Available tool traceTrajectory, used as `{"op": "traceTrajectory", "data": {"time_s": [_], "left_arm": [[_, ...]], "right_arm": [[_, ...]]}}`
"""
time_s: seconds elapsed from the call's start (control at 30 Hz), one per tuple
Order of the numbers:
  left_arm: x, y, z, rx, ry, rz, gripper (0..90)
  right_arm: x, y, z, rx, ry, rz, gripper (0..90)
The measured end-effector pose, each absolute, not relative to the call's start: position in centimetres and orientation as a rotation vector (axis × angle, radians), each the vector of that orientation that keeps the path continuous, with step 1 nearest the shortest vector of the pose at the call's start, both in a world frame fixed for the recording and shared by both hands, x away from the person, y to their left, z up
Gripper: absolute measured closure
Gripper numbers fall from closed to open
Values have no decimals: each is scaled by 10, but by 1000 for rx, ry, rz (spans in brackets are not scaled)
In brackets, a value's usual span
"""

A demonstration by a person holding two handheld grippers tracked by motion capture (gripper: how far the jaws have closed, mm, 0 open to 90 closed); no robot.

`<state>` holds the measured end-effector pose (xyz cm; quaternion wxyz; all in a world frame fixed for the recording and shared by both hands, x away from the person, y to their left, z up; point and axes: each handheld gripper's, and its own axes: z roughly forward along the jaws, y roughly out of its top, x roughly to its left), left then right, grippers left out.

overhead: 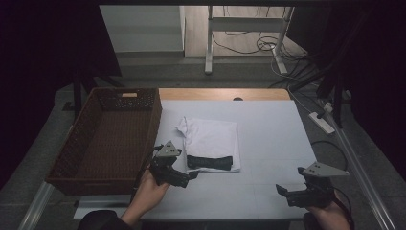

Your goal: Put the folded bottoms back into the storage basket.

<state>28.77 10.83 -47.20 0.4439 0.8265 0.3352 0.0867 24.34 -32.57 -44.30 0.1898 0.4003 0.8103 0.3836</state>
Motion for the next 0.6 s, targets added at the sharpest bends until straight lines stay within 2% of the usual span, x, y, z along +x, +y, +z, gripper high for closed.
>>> {"op": "traceTrajectory", "data": {"time_s": [0.2,0.6], "left_arm": [[304,107,-474,2025,914,198,0],[328,99,-475,2070,966,233,0]], "right_arm": [[243,-326,-443,1128,2275,1080,12],[244,-326,-443,1129,2277,1080,12]]}}
